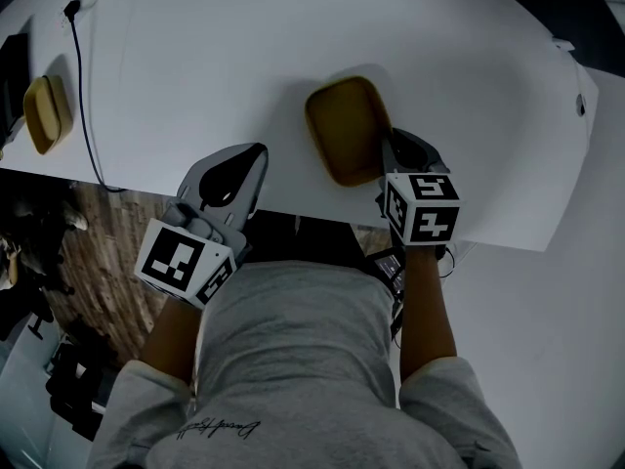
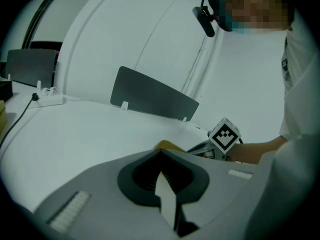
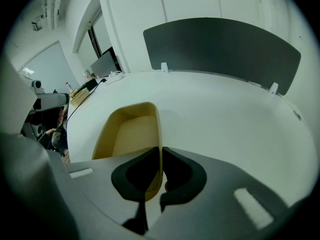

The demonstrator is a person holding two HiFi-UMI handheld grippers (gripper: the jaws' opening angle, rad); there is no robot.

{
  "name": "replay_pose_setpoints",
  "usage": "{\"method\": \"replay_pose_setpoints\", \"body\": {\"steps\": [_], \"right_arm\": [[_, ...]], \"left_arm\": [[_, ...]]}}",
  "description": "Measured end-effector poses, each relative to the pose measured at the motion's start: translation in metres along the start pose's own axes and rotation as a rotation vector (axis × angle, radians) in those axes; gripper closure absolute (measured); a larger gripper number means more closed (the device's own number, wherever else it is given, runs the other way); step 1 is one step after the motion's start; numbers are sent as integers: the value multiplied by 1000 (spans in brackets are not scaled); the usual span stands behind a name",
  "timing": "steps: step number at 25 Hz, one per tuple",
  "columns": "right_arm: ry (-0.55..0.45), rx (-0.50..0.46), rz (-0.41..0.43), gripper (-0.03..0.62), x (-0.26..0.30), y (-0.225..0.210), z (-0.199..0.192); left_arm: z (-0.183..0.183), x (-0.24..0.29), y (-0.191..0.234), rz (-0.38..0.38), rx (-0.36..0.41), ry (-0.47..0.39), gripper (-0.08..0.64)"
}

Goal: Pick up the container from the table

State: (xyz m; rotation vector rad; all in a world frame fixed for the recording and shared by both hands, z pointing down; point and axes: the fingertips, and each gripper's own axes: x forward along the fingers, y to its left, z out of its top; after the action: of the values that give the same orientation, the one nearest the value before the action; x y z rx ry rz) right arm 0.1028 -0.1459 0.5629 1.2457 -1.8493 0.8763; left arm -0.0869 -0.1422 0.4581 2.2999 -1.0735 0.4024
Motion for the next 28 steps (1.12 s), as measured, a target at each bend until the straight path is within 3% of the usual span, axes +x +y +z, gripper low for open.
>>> {"method": "replay_pose_setpoints", "body": {"steps": [28], "right_arm": [[-69,-8,33,561,-38,-2,18]], "left_arm": [[21,-8,-19,-11,28,-39,558]]}}
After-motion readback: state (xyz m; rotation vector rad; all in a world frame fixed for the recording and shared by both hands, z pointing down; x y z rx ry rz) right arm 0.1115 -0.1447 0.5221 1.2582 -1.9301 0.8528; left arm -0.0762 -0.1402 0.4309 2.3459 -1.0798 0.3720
